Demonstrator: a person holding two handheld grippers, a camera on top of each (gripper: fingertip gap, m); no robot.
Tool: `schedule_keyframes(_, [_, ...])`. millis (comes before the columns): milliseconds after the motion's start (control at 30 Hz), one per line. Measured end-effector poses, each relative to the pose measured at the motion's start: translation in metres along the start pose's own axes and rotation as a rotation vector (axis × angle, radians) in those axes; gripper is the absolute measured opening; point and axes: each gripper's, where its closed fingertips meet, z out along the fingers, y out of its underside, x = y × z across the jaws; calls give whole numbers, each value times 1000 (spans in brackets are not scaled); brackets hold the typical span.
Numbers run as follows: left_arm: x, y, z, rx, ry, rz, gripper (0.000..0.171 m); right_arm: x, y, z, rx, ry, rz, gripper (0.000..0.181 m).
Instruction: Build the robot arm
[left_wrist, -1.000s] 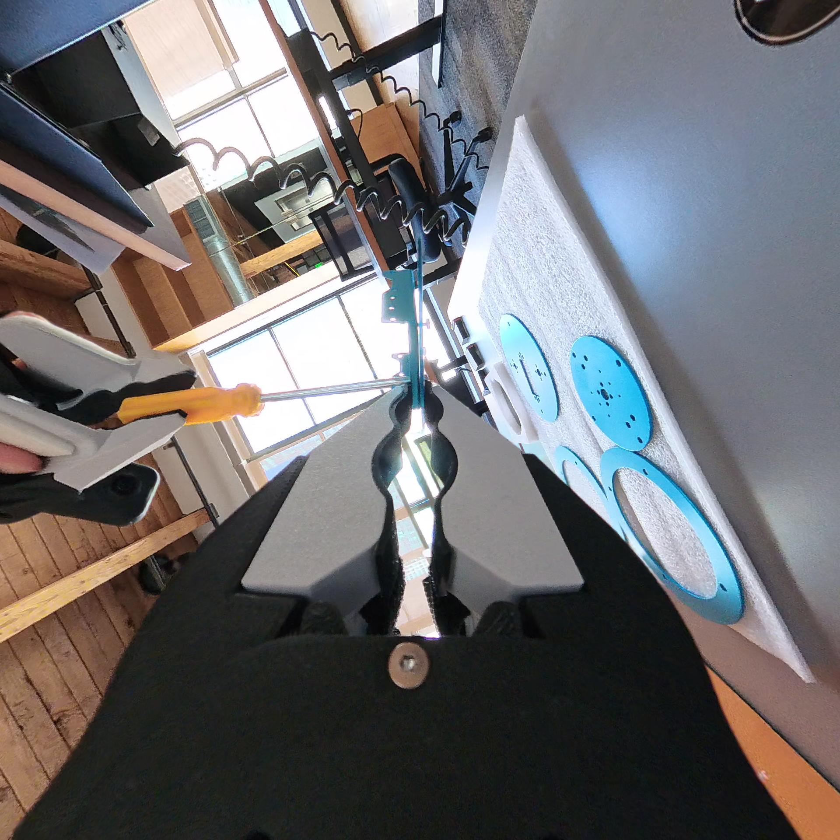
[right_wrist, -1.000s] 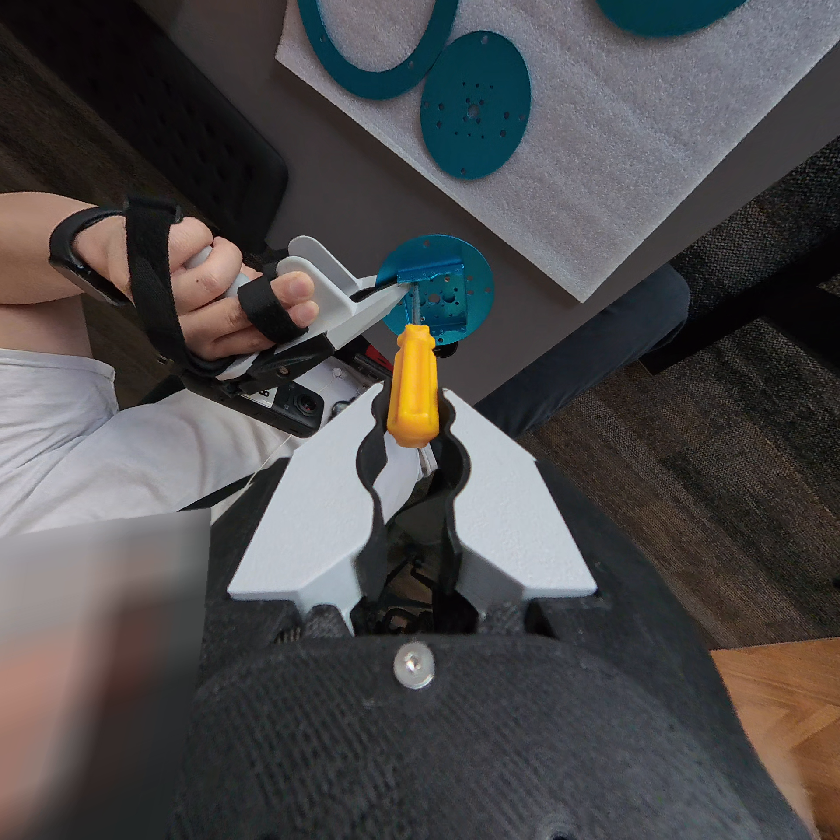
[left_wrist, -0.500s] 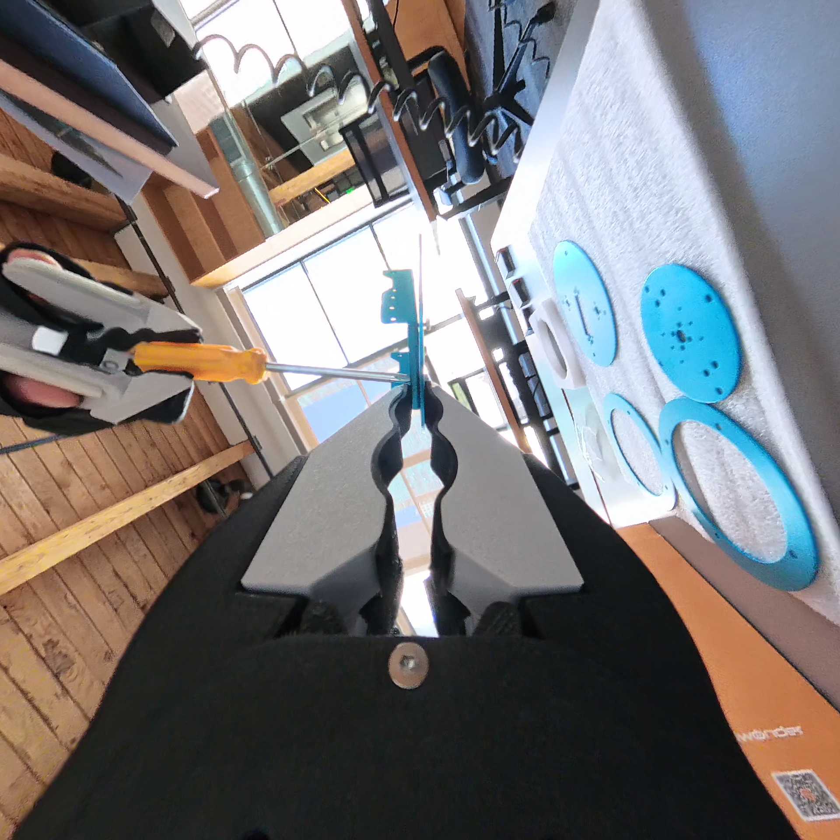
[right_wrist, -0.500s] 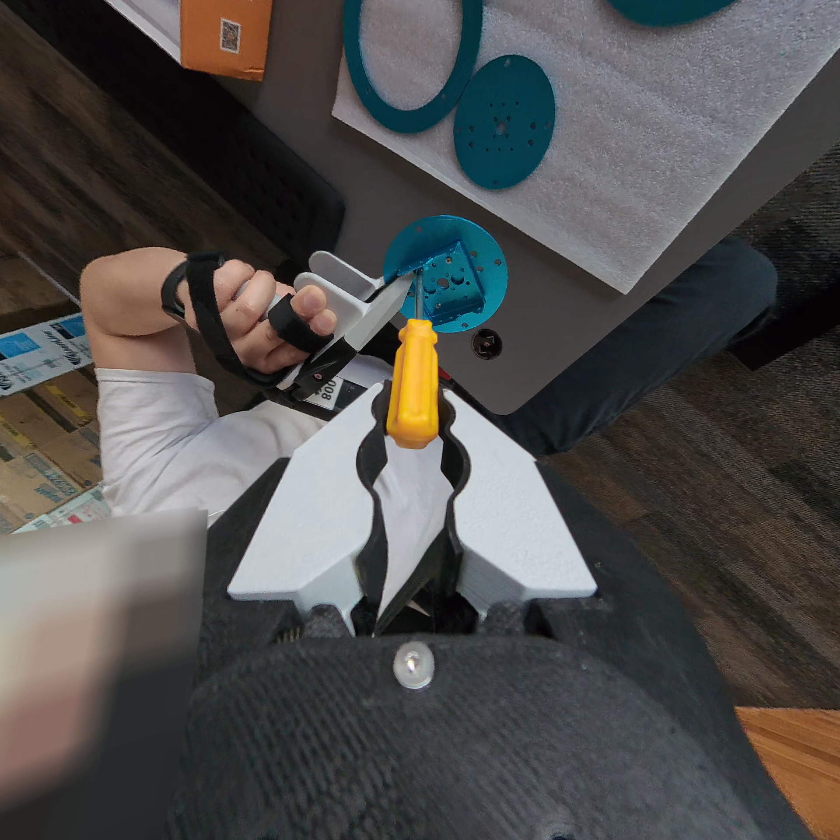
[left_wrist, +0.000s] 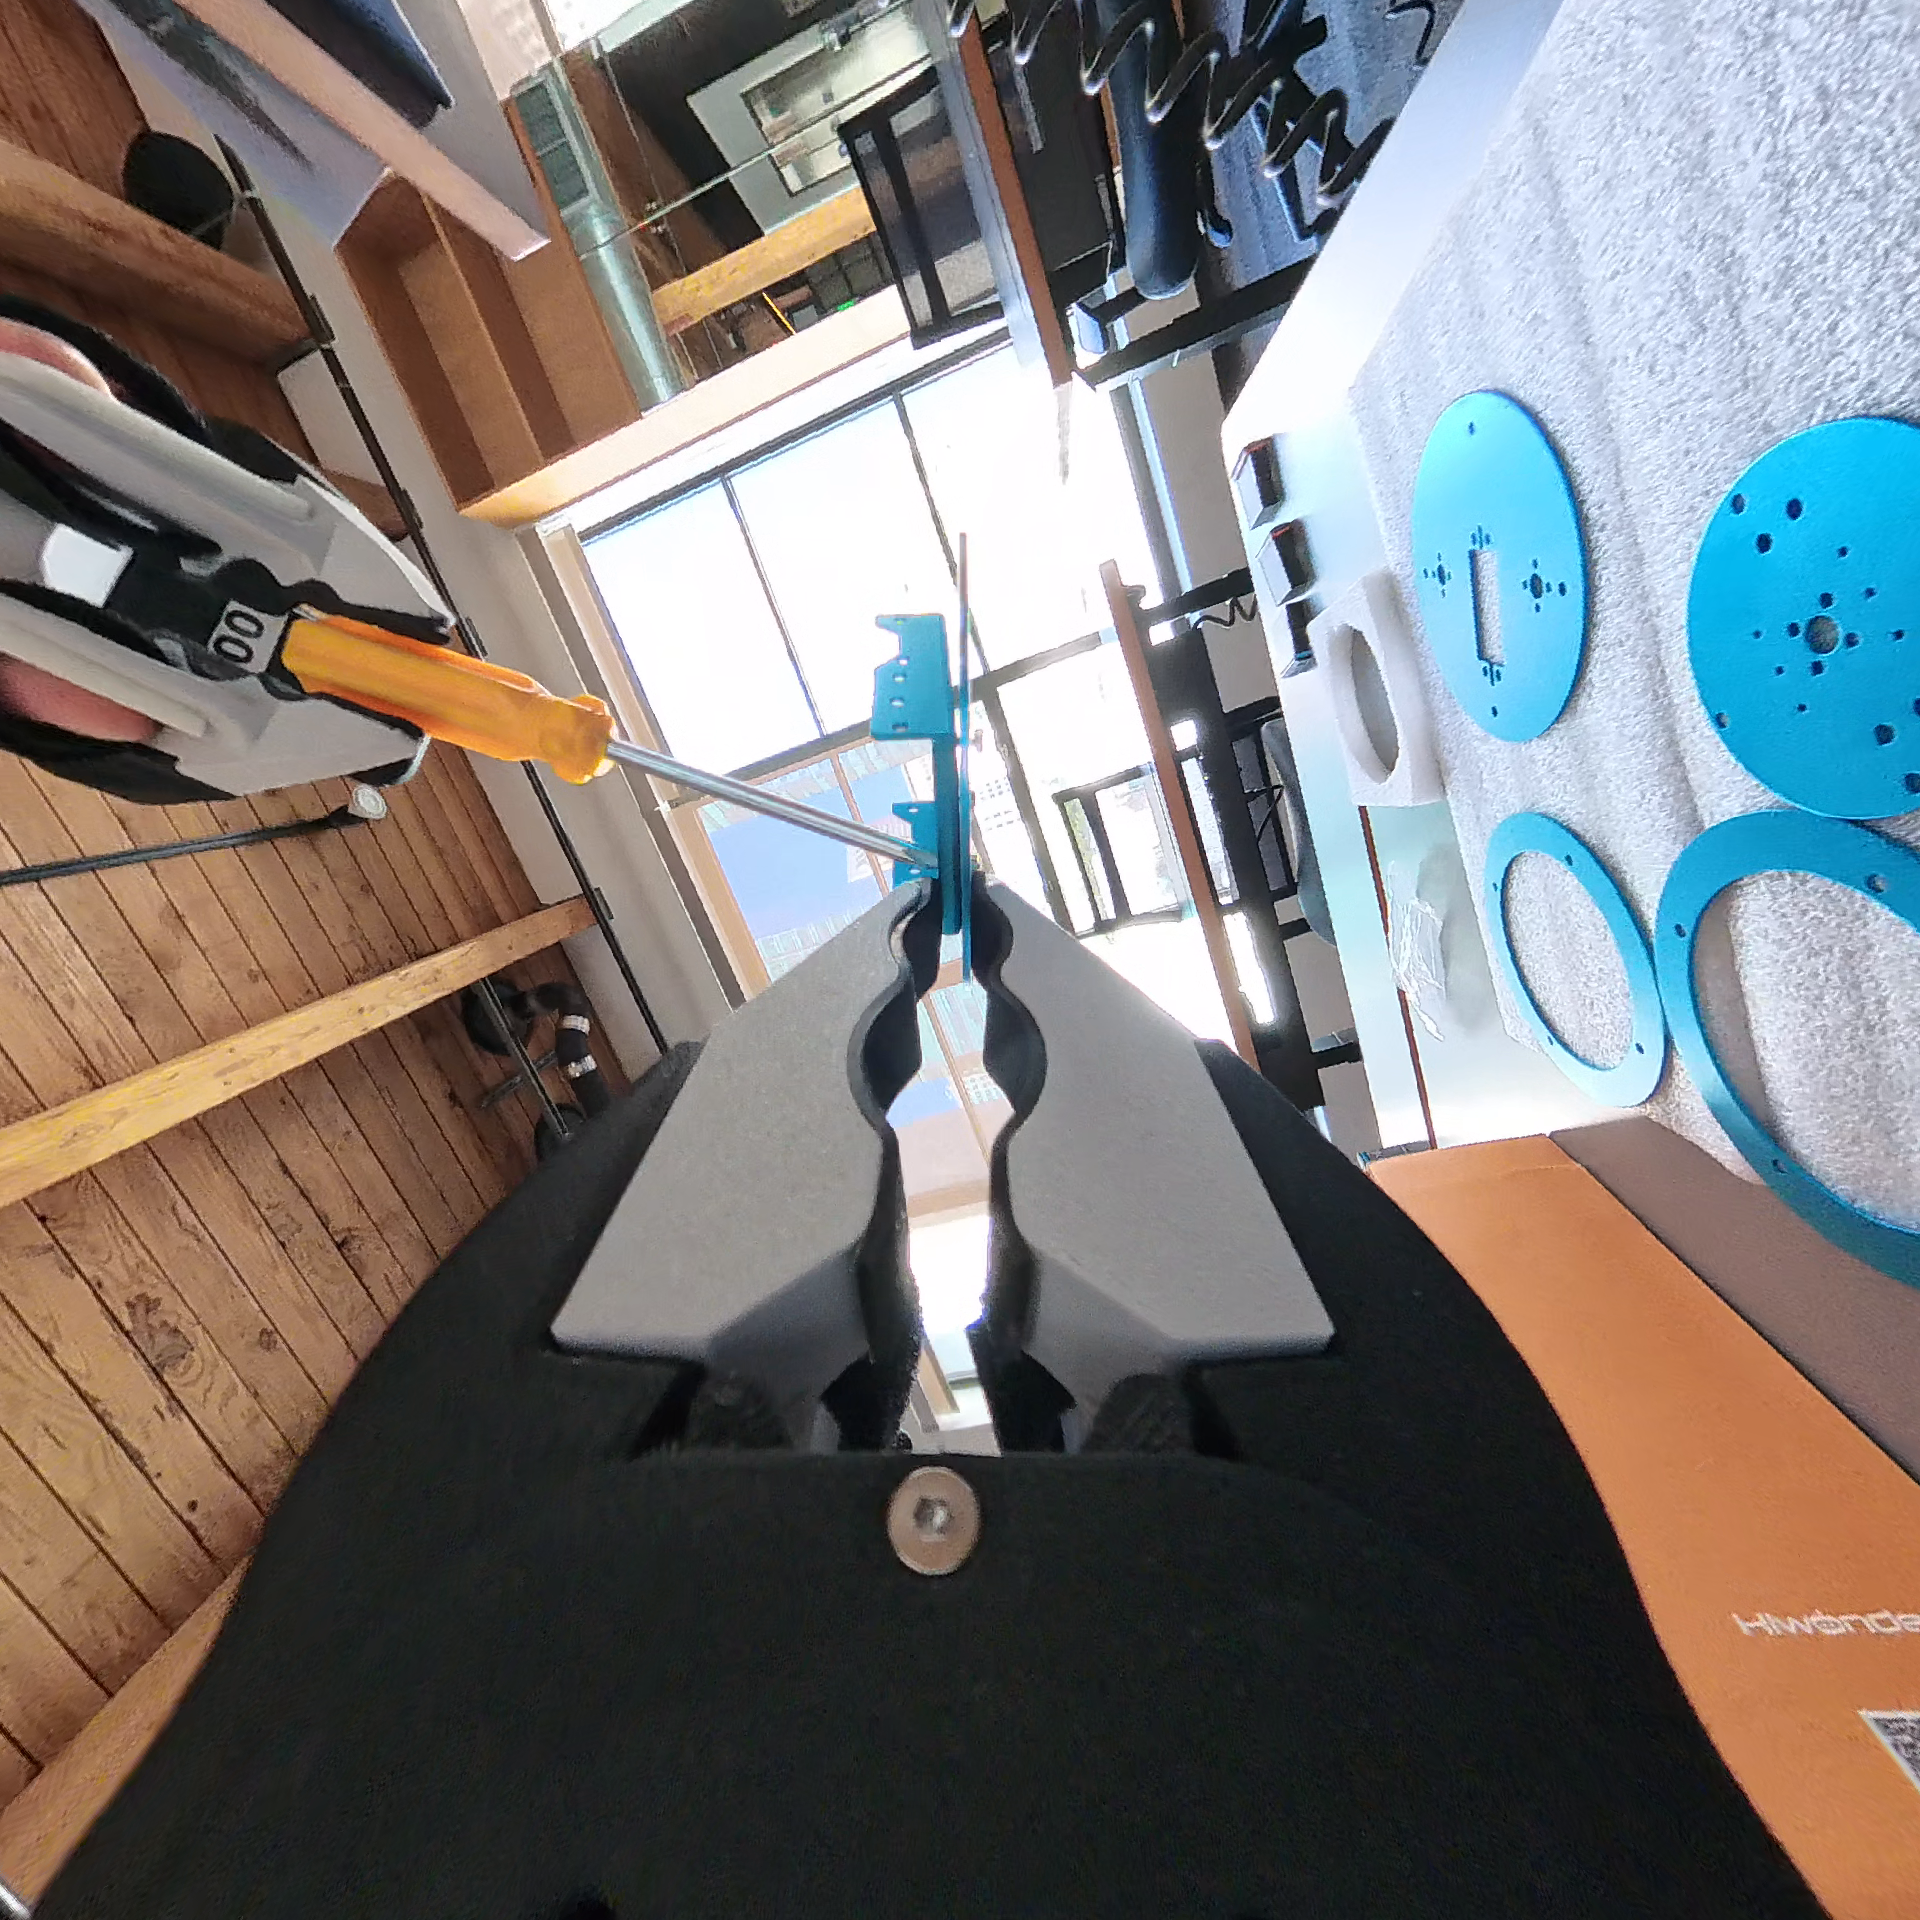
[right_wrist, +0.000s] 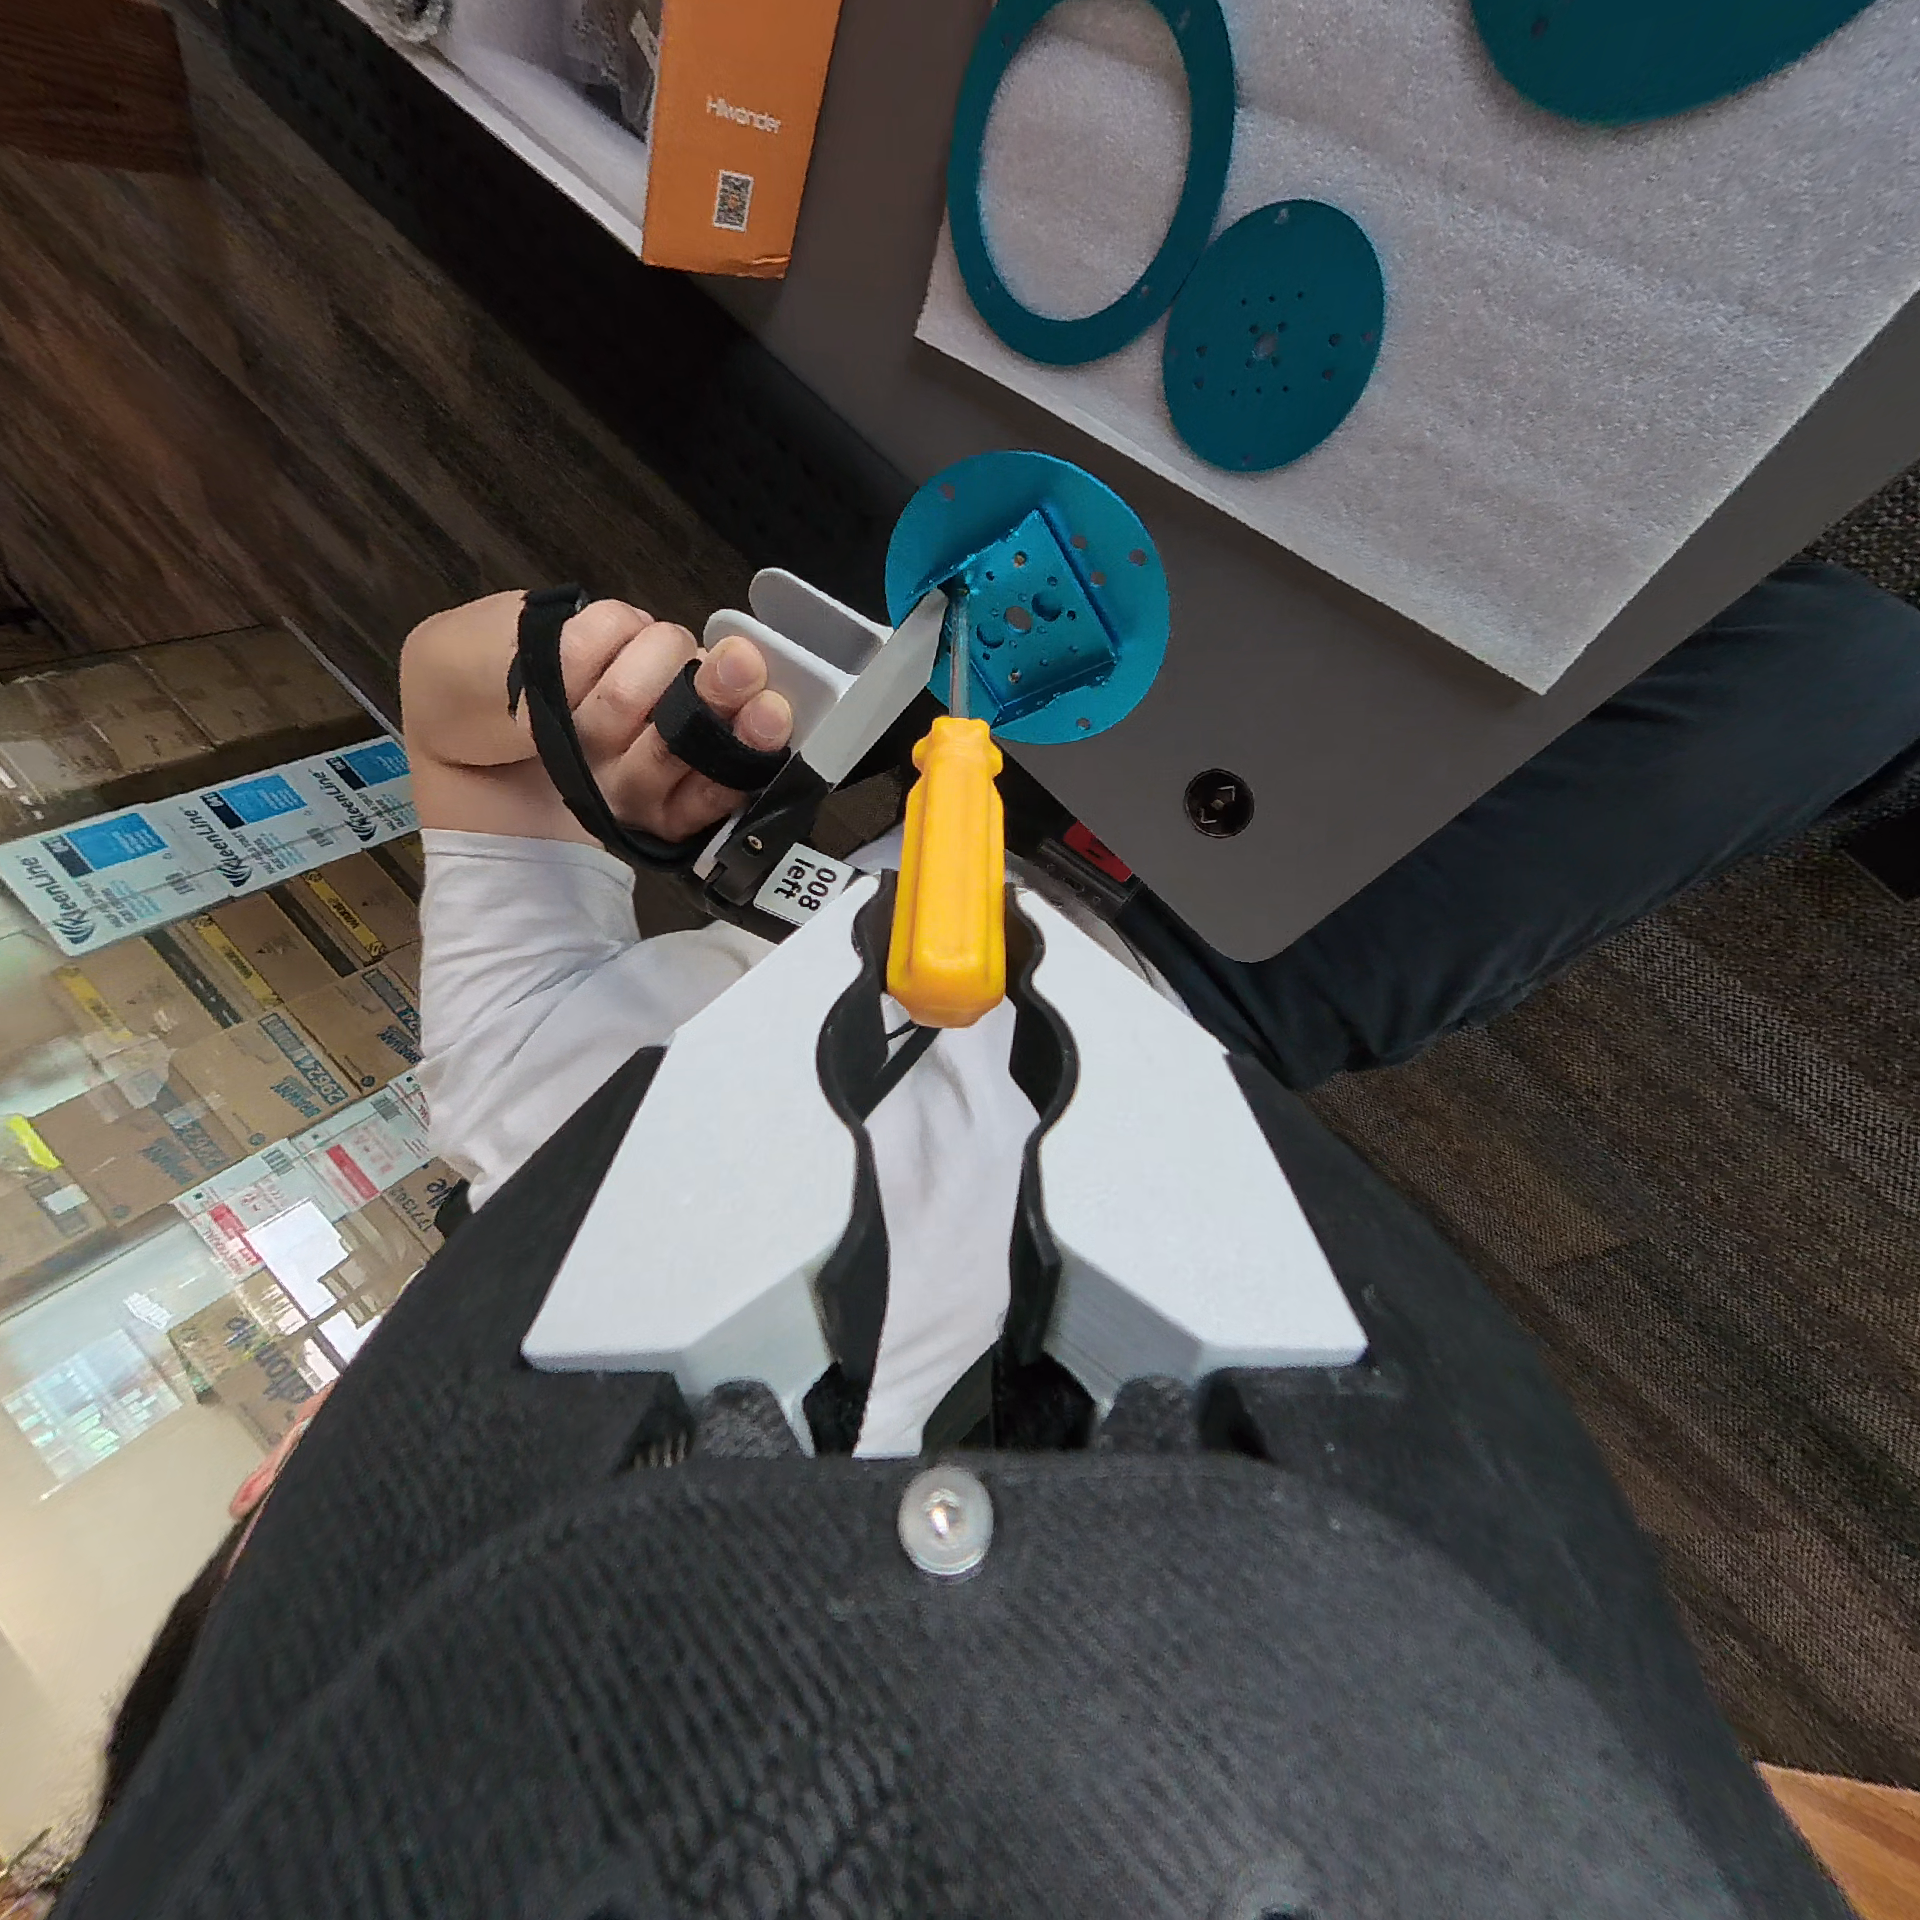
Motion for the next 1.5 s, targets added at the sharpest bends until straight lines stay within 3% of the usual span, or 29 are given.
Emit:
schedule_keyframes(333, [-13,3,-2,7,-25,-16,3,-8,4,-11,0,-4,-10,18])
schedule_keyframes(500, [-8,-8,0,12,3,46,3,-10,9,-7,-45,125,-48,19])
schedule_keyframes(600, [12,-6,6,-34,100,67,3,-23,4,-7,-32,163,-69,19])
schedule_keyframes(667, [18,-10,9,-16,87,120,3,-26,2,-7,-30,220,-87,19])
schedule_keyframes(833, [31,-13,4,19,112,47,3,-29,5,-7,-64,303,-157,19])
schedule_keyframes(1033, [19,-4,-20,173,203,-379,3,-24,7,-37,10,345,-236,19])
schedule_keyframes(1233, [-38,32,-47,352,330,-862,3,-31,9,-58,119,383,-372,19])
schedule_keyframes(1367, [-89,39,-79,577,460,-1200,3,-41,18,-54,159,292,-448,18])
schedule_keyframes(1500, [-116,35,-107,724,528,-1336,3,-33,27,-46,163,253,-476,18])
